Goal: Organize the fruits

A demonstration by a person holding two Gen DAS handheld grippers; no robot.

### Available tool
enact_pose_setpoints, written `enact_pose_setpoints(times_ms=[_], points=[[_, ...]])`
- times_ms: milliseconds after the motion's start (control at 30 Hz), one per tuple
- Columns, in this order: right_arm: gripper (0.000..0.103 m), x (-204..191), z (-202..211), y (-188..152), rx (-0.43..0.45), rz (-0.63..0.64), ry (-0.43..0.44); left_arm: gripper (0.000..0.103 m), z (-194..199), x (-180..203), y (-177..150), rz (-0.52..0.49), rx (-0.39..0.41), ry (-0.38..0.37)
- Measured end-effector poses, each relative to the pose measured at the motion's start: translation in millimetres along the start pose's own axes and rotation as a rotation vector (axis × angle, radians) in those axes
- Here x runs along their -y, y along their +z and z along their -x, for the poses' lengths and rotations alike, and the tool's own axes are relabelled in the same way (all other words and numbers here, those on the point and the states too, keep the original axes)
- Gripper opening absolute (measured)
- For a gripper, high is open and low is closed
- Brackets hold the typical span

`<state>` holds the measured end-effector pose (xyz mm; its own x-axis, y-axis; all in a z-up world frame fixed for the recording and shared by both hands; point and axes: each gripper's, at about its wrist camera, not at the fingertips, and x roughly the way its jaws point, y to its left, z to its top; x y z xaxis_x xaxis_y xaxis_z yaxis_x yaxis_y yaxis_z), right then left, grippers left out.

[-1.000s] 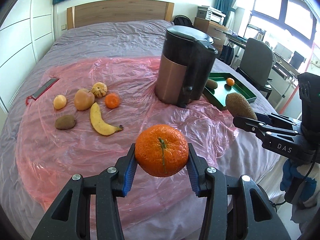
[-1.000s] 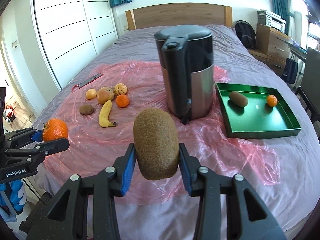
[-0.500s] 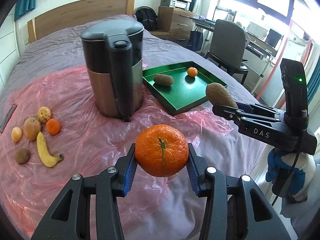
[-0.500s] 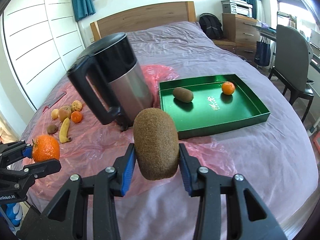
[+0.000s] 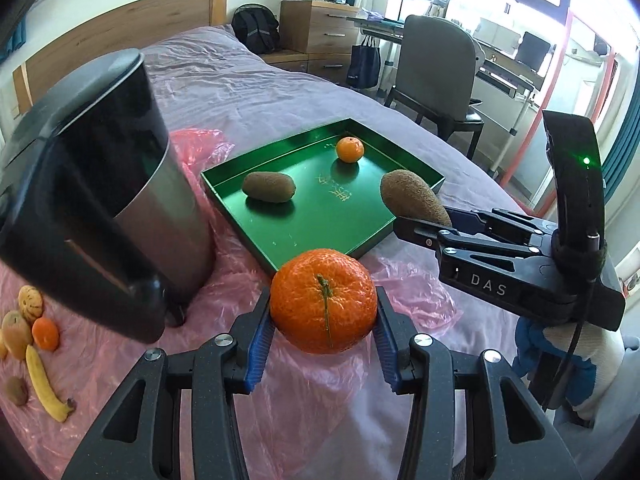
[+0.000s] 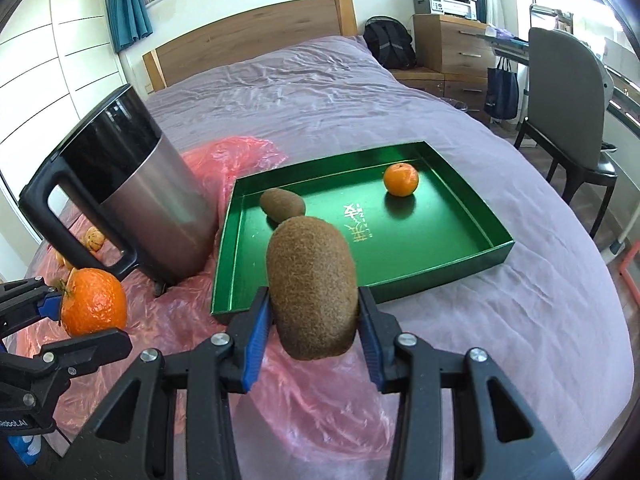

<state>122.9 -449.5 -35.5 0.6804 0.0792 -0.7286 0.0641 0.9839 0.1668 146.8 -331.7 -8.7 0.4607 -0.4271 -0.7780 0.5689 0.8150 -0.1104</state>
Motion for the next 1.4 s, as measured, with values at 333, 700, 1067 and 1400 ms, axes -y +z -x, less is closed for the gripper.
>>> enact_pose_setpoints(times_ms=[333,700,1067,1400], points=[[0.034,31.8,-41.8,29.1,0.005,-0.006,-0.029,0.041,-56.9,-3.1,26.8,0.015,-0.034,0.003],[0.034,67.3,-88.7,44.2,-0.034,-0.014,-0.103,0.041,-110.8,-12.1,42.3,0.024,-0.084,0.033],[0.034,101.7,-107.9,36.8,-0.051,-0.036,-0.177,0.041,-132.8,-18.0,29.1,0.035,-0.118,0.047],[0.035,107.6,-112.0,37.3,-0.082,0.012,-0.227,0.042,-140.8,-11.7,27.5,0.012,-0.14,0.062]])
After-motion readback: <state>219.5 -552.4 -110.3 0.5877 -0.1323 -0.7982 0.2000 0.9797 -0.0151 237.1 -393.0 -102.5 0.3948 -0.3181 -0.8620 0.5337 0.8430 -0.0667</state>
